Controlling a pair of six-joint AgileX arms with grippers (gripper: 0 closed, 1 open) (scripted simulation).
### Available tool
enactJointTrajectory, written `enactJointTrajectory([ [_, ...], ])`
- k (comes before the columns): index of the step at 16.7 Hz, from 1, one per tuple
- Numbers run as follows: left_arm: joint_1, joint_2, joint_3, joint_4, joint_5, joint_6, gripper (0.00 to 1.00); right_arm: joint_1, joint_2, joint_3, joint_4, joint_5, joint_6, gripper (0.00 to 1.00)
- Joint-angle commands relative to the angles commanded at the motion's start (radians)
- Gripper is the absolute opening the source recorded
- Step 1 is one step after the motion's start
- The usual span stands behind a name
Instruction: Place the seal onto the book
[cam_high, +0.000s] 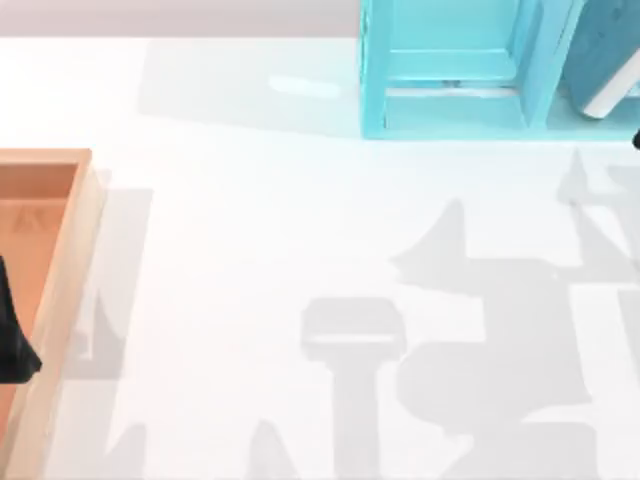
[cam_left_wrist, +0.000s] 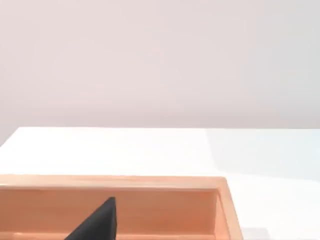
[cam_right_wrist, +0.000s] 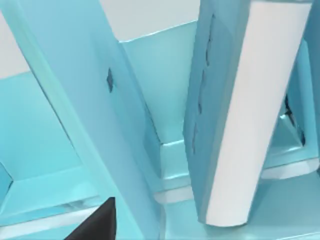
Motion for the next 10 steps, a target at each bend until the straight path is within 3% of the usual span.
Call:
enactJointTrajectory([
  [5, 0.0, 0.0, 0.0, 0.0, 0.0, 0.0, 1.0, -0.018, 0.329, 0.143, 0.21, -0.021, 0.069, 1.0],
  [10, 0.0, 0.0, 0.0, 0.0, 0.0, 0.0, 1.0, -0.023, 0.404, 0.186, 0.27, -0.026, 0.087, 1.0],
])
